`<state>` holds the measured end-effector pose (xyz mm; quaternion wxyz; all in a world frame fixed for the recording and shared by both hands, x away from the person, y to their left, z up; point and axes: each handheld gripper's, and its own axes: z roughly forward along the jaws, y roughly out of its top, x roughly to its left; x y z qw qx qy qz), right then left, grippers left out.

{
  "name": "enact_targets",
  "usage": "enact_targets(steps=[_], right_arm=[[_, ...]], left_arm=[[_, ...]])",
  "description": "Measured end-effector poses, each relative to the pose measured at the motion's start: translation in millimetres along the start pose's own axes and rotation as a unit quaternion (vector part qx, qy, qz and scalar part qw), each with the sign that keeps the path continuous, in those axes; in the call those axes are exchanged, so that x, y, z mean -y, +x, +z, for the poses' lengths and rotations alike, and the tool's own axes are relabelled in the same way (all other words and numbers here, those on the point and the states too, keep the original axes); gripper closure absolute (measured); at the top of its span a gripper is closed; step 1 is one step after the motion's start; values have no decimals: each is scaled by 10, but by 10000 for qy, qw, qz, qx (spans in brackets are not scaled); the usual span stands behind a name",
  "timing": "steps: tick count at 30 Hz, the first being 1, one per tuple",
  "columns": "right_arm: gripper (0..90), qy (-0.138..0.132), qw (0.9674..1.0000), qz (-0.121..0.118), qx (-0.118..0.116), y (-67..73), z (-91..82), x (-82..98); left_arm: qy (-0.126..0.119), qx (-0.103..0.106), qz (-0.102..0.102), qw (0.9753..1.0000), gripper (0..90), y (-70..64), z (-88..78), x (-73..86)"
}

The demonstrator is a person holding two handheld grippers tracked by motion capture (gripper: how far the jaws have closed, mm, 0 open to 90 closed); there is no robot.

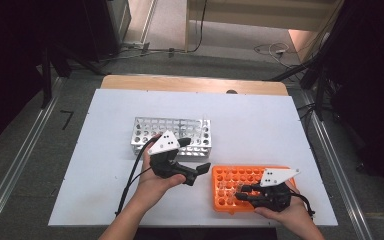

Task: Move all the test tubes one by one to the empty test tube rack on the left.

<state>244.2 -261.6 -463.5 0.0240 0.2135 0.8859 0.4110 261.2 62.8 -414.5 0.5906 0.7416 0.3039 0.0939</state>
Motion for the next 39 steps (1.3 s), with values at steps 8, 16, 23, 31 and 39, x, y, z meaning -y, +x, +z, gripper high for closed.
enact_targets(steps=[8,16,23,31,39], right_arm=[[715,48,9999,-54,122,34,25,-28],[743,-57,9999,-5,104,13,0,-42],[743,-188,9998,12,70,9,-87,-93],[744,-449,9990,59,21,-15,-266,-219],[744,-605,9980,59,146,-67,-426,-363]], left_arm=[[5,-4,3,10000,0,-1,-2,-5],[2,-2,0,10000,0,-5,3,-3],[5,-11,4,10000,0,-6,-1,-4],[-6,-10,23,10000,0,-2,-7,-20],[-78,-45,43,10000,0,11,-46,-65]])
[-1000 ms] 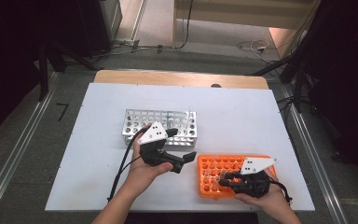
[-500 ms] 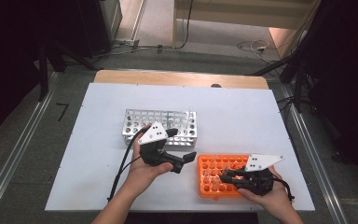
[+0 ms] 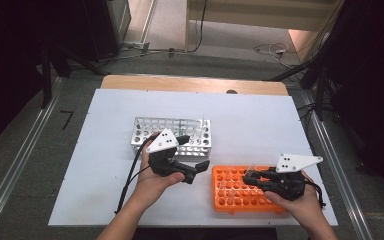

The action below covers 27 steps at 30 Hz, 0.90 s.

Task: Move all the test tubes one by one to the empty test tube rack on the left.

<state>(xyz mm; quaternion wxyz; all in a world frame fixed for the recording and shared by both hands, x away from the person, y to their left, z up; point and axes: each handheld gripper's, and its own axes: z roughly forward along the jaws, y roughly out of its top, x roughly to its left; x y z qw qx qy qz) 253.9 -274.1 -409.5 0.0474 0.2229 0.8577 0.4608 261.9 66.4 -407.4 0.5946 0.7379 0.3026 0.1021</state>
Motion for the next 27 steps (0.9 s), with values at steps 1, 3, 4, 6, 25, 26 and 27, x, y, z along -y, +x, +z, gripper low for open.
enact_targets(steps=[1,3,4,6,25,26,27], right_arm=[[744,-10,10000,-12,20,-8,-10,-26],[744,-54,10000,-17,54,-25,-21,-86],[744,-85,9999,-6,70,-34,-22,-119],[744,-140,9999,-22,73,-51,-15,-188],[744,-172,9986,-320,-383,62,569,-665],[745,-148,9986,-307,-405,76,592,-669],[744,-135,9986,-299,-420,91,617,-674]], left_arm=[[-8,-8,10,10000,0,2,-7,-8],[-30,-17,20,10000,0,5,-18,-22],[-29,-23,23,10000,0,7,-24,-30],[-40,-30,41,10000,0,10,-34,-43],[-260,237,139,9993,103,-25,-105,-135],[-288,253,123,9992,127,-41,-100,-140],[-289,278,142,9991,151,-57,-98,-146]])
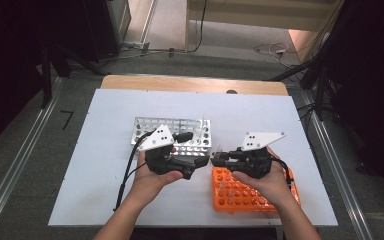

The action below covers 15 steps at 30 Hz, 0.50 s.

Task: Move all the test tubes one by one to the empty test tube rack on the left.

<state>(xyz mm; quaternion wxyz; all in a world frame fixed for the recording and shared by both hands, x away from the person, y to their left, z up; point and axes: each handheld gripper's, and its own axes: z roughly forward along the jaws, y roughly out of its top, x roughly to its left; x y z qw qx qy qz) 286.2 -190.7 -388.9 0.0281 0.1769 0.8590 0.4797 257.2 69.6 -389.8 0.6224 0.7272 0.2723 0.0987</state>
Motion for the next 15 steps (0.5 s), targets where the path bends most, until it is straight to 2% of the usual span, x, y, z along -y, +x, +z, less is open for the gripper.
enact_targets(steps=[8,15], right_arm=[[744,91,9998,-118,-96,92,142,-33],[745,121,9997,-190,-119,131,169,-46]], left_arm=[[115,128,269,9995,447,-131,82,4],[95,123,413,9990,635,-172,99,10]])
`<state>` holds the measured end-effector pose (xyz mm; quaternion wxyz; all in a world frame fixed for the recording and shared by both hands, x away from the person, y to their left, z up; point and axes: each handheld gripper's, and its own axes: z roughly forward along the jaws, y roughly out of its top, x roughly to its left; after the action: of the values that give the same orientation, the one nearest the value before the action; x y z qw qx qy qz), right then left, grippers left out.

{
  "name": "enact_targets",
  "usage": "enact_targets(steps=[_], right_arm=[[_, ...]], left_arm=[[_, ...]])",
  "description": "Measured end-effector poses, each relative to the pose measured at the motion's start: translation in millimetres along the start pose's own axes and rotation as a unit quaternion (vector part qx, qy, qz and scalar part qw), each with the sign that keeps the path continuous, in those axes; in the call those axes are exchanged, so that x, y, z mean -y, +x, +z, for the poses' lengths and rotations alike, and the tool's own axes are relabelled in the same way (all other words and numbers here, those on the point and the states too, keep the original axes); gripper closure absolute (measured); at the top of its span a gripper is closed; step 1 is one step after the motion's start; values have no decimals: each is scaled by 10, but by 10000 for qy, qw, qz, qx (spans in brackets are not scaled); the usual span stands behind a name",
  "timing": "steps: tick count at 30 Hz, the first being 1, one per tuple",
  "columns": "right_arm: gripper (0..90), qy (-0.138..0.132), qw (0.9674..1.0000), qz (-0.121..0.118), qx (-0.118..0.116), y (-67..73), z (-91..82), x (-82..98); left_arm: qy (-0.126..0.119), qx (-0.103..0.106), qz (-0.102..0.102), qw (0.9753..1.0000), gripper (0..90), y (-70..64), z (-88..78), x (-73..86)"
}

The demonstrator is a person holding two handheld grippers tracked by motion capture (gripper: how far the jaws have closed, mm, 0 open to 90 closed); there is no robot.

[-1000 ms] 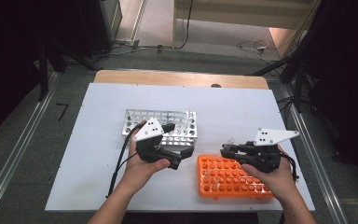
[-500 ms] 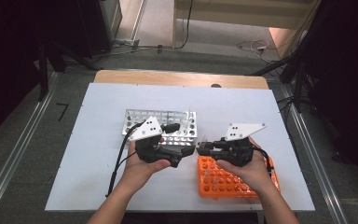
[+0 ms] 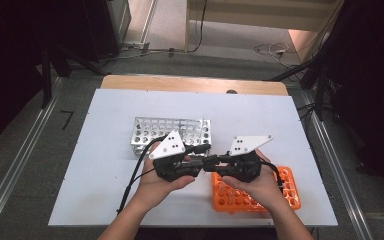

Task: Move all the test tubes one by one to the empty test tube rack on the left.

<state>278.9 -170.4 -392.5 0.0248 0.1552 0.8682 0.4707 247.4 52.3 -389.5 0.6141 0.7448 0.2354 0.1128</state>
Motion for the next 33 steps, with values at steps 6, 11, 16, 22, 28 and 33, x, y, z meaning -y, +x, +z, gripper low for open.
enact_targets(steps=[6,11,16,22,28,33], right_arm=[[744,37,10000,8,-14,-2,8,5],[744,66,10000,-13,-8,3,16,8],[745,56,10000,-18,-3,4,10,6],[744,52,10000,-24,-14,7,7,6],[745,30,10000,-35,-20,5,0,6],[744,22,10000,-26,-23,2,-3,5]], left_arm=[[-47,31,18,10000,688,-2,-13,-14],[-39,32,19,10000,718,-3,-11,-14],[-25,43,30,10000,727,3,-11,-12],[-5,8,71,10000,743,-8,-4,-9],[-21,9,89,10000,752,-7,-8,-12],[-40,-15,91,9999,756,-2,-10,-15]])
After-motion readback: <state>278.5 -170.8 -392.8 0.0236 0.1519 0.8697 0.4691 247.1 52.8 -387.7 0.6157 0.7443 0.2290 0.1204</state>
